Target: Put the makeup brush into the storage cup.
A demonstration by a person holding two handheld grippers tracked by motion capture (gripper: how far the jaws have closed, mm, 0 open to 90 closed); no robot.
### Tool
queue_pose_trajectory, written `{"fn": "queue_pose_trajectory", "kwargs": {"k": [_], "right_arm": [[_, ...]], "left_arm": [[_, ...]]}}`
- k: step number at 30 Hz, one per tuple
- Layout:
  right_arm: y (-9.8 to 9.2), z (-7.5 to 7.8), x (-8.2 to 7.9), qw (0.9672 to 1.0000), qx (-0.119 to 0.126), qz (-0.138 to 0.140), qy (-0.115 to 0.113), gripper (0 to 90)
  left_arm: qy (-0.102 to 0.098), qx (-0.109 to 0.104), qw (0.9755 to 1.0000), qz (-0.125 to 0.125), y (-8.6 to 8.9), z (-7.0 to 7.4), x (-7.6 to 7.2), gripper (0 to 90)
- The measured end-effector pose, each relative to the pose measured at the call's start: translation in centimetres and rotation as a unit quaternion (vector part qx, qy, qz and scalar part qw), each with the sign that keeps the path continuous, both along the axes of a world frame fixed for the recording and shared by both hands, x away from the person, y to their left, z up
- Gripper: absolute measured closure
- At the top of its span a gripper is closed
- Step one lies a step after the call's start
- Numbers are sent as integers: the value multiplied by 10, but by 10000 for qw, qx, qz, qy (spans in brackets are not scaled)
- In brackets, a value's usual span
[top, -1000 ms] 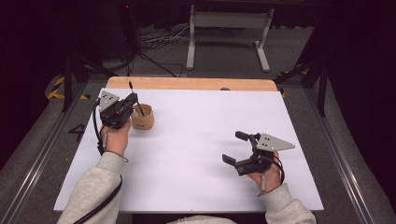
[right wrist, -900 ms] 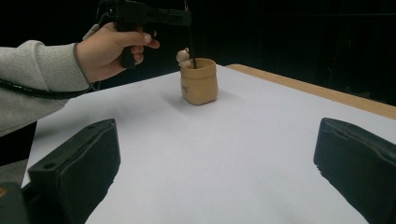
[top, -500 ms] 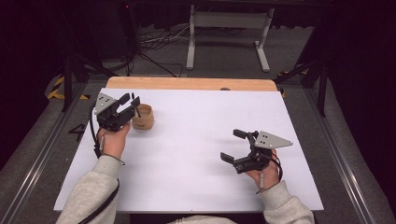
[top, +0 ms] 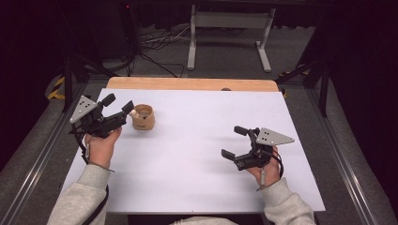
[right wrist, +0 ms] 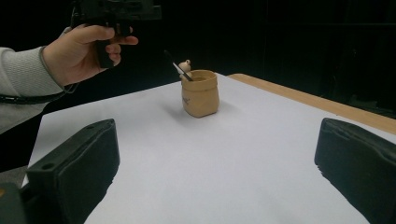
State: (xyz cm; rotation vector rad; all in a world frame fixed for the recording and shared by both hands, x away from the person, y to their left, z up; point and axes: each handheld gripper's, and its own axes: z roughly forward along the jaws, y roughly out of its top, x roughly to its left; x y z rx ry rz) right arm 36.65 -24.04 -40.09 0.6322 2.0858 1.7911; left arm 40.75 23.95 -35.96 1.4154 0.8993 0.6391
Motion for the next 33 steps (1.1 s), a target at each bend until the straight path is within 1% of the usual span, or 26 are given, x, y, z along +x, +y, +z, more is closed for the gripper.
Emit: {"fn": "queue_pose_trajectory", "kwargs": {"k": [1, 3, 4, 5, 7, 10, 11, 14, 18, 21, 25, 28, 32, 33], "right_arm": [[-1, 1, 0, 10000, 0, 2, -31, 5], [-2, 2, 1, 10000, -9, -14, -76, 5], [-3, 2, 1, 10000, -14, -24, -90, 3], [-3, 2, 1, 10000, -14, -24, -90, 3], [-6, 3, 2, 9999, -32, -65, -78, 1], [-10, 4, 3, 9999, -45, -82, -81, 1], [-10, 4, 3, 9999, -45, -82, -81, 1], [-11, 4, 4, 9999, -47, -95, -68, 1], [-12, 4, 4, 9999, -62, -59, -77, 1], [-11, 4, 2, 9999, -63, -26, -156, 1], [-13, 3, 1, 9997, -99, 31, -204, 1], [-16, 1, 0, 9998, -115, 40, -175, 1], [-20, -4, -1, 9997, -189, 48, -127, 1], [-21, -5, -2, 9997, -194, 41, -116, 0]], "left_arm": [[-69, 29, 9999, -119, 1, 1, -3, 166], [-189, 152, 9993, -277, 1, 2, -9, 128], [-230, 174, 9989, -359, 1, 2, -13, 117], [-230, 174, 9989, -359, 1, 2, -13, 103], [-278, 155, 9979, -559, 1, 3, -20, 92], [-306, 212, 9967, -721, 1, 1, -28, 64], [-306, 212, 9967, -721, 1, 1, -28, 55], [-295, 221, 9954, -881, 2, -3, -36, 50], [-264, 178, 9934, -1099, 2, -9, -46, 47], [-236, 194, 9924, -1195, 1, -13, -52, 42], [-192, 207, 9899, -1386, -3, -21, -59, 36], [-170, 184, 9883, -1502, -6, -26, -62, 38], [-96, 302, 9865, -1606, -12, -36, -64, 40], [-43, 301, 9860, -1640, -13, -40, -65, 40]]}}
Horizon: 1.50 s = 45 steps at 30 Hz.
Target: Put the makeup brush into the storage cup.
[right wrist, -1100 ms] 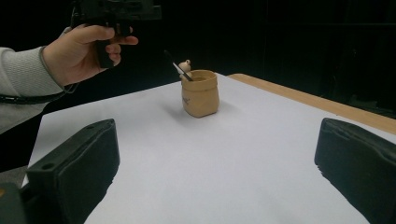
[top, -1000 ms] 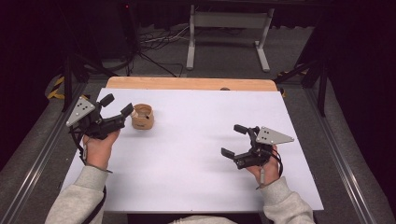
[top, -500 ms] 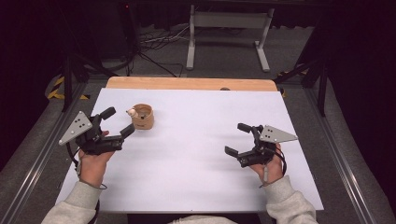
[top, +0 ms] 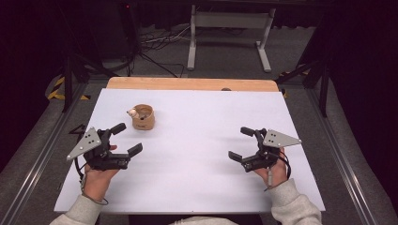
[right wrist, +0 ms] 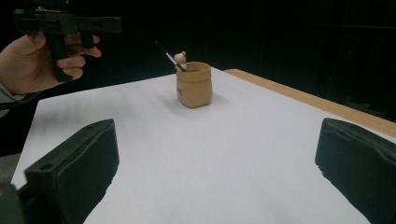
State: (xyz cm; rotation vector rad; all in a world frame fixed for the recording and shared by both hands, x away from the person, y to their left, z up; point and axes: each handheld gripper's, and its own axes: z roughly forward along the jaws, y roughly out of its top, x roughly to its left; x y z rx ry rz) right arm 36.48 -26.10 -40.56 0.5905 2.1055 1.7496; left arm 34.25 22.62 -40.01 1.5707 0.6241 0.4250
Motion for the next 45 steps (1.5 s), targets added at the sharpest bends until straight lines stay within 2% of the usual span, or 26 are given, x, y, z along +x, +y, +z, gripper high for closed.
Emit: {"fn": "queue_pose_trajectory", "kwargs": {"k": [12, 18, 27, 30, 33, 38, 41, 45], "right_arm": [[-7, -7, -7, 10000, -33, 8, 9, 0], [-7, -11, -9, 9999, -73, 82, -25, 0], [-7, -18, -8, 9999, -76, 103, 11, 0], [-7, -20, -8, 9999, -63, 96, 33, 0], [-5, -22, -8, 9999, -53, 88, 34, 0], [-2, -26, -9, 9999, -82, 64, 1, 0], [1, -29, -10, 9999, -133, 63, 27, 0], [3, -28, -12, 9998, -166, 82, -37, 0]], "left_arm": [[-21, 11, 9997, -237, -6, -17, -6, 45], [55, -35, 9994, -331, -7, -27, -6, 46], [182, 38, 9994, -297, -9, -41, -8, 58], [126, 162, 9994, -272, -10, -47, -9, 58], [157, 261, 9993, -231, -10, -53, -8, 59], [98, 334, 9991, -246, -10, -54, -8, 59], [169, 328, 9990, -247, -10, -55, -7, 58], [156, 358, 9989, -263, -10, -55, -6, 56]]}}
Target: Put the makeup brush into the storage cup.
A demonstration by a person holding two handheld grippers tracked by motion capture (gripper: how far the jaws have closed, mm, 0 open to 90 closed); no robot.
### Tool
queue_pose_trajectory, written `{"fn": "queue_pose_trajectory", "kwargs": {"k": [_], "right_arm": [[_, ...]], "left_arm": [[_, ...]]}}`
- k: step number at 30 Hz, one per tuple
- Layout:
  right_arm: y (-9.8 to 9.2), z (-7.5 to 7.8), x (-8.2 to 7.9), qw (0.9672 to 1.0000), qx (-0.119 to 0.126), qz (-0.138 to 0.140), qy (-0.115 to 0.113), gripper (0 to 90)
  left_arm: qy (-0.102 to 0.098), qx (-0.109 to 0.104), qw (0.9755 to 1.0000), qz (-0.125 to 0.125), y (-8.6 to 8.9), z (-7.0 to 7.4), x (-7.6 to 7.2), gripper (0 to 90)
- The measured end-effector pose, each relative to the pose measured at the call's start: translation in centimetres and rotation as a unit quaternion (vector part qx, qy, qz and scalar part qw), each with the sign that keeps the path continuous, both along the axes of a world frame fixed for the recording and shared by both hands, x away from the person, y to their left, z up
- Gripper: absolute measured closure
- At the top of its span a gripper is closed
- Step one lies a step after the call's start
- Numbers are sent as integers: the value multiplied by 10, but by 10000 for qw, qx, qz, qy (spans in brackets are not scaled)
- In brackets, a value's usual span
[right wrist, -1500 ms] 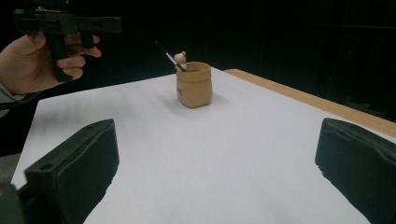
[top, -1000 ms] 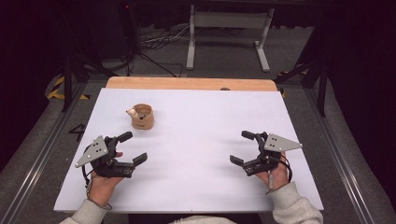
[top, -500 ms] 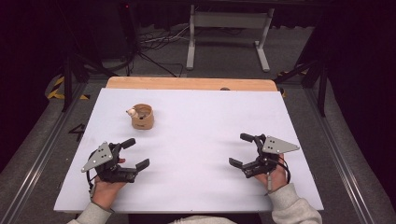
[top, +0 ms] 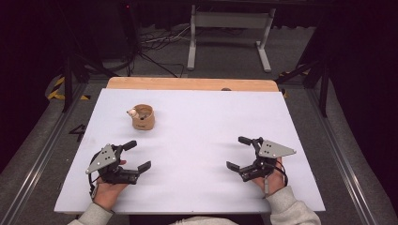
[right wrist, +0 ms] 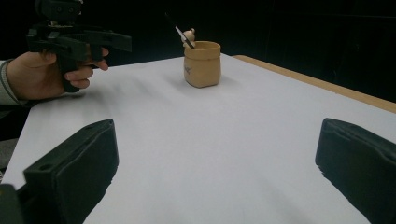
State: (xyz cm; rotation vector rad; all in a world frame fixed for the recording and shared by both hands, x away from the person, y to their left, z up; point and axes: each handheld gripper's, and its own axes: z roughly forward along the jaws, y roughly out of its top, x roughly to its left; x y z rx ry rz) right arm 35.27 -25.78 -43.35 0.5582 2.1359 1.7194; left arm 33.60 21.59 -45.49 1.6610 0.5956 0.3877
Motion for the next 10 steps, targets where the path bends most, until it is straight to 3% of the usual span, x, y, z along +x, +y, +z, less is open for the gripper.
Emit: {"fn": "queue_pose_trajectory", "kwargs": {"k": [10], "right_arm": [[-1, 0, 1, 10000, 49, -68, 43, 0]], "left_arm": [[65, -20, 10000, 8, -1, -1, 1, 50]]}}
